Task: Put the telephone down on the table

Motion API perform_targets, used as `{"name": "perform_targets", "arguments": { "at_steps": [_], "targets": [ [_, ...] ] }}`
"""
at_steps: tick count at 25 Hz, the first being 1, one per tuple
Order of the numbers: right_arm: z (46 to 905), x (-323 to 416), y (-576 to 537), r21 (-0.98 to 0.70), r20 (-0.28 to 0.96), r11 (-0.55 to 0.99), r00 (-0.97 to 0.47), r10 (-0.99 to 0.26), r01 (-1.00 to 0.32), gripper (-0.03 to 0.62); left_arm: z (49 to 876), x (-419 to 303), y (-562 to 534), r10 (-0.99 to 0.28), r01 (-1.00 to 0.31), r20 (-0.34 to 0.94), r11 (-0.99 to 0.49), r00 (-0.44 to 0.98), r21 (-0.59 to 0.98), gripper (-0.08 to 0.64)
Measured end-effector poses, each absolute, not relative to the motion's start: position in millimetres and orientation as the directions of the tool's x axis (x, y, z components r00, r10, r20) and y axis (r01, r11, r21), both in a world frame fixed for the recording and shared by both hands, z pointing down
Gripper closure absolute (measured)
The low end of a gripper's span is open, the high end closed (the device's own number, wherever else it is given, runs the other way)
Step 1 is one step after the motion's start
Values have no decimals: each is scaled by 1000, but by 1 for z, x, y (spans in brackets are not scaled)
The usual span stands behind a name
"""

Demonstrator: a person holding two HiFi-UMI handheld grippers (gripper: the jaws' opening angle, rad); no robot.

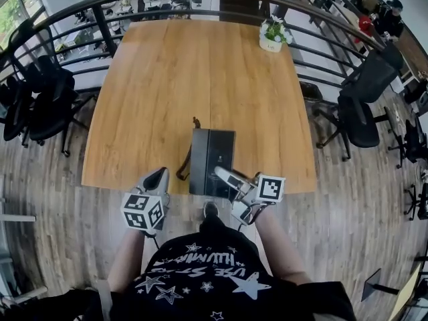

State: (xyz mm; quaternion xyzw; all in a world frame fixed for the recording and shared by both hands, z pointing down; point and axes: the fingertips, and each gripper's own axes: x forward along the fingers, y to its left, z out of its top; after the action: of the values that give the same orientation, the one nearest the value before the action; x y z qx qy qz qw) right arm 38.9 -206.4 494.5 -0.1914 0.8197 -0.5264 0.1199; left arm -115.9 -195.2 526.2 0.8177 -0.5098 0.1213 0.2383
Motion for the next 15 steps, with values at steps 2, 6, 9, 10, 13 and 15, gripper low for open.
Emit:
{"name": "perform_targets", "arguments": {
  "at_steps": [2, 6, 9, 10, 13, 15],
  "targets": [
    [496, 44, -224, -912, 13, 365, -902, -431, -187, 428, 525, -111, -209, -776, -896, 449, -358, 443, 264, 558],
    [507, 48, -250, -915, 28, 356, -913, -407, -187, 427, 530, -107, -229, -778, -905, 465, -335, 422, 261, 557],
    [515, 51, -266, -920, 27, 351, -920, -390, -176, 427, 534, -103, -243, -780, -912, 474, -321, 408, 257, 558],
    [518, 51, -270, -921, 26, 350, -922, -385, -172, 427, 535, -102, -248, -781, -914, 477, -316, 404, 256, 558],
    [528, 53, -280, -924, 34, 342, -927, -374, -172, 426, 540, -99, -258, -780, -917, 484, -306, 396, 257, 558],
    [536, 55, -286, -925, 41, 338, -928, -370, -175, 426, 543, -96, -265, -777, -918, 492, -303, 393, 255, 558]
  ]
}}
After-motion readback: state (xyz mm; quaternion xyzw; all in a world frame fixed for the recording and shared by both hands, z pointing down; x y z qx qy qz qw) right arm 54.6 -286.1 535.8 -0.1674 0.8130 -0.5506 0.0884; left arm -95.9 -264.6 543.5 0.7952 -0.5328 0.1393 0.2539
